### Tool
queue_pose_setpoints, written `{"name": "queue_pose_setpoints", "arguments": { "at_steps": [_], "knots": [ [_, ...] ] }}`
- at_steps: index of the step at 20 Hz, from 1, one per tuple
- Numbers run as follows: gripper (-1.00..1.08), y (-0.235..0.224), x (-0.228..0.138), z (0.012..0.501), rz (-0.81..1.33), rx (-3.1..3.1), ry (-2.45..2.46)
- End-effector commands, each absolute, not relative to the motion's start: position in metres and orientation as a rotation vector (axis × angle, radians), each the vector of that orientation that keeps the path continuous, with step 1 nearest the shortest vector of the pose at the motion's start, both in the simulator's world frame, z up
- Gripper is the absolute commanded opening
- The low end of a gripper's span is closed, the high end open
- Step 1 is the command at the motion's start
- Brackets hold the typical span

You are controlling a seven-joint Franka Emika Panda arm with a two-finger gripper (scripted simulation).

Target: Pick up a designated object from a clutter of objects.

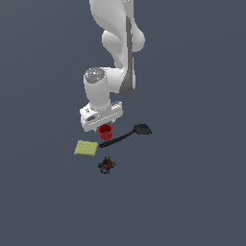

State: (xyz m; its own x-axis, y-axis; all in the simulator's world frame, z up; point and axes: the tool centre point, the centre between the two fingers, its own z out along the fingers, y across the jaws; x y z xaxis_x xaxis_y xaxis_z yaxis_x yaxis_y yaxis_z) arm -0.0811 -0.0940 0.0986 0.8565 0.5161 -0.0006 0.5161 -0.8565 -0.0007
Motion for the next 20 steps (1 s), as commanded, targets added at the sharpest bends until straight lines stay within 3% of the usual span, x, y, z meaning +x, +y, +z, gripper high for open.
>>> {"name": "queue_pose_setpoints", "arguments": {
  "at_steps": [1, 20],
  "knots": [
    [1.0, -0.094, -0.082, 0.097, 0.0, -3.024, -0.85],
    [1.0, -0.094, -0.083, 0.048, 0.0, -3.025, -0.849]
  ]
}}
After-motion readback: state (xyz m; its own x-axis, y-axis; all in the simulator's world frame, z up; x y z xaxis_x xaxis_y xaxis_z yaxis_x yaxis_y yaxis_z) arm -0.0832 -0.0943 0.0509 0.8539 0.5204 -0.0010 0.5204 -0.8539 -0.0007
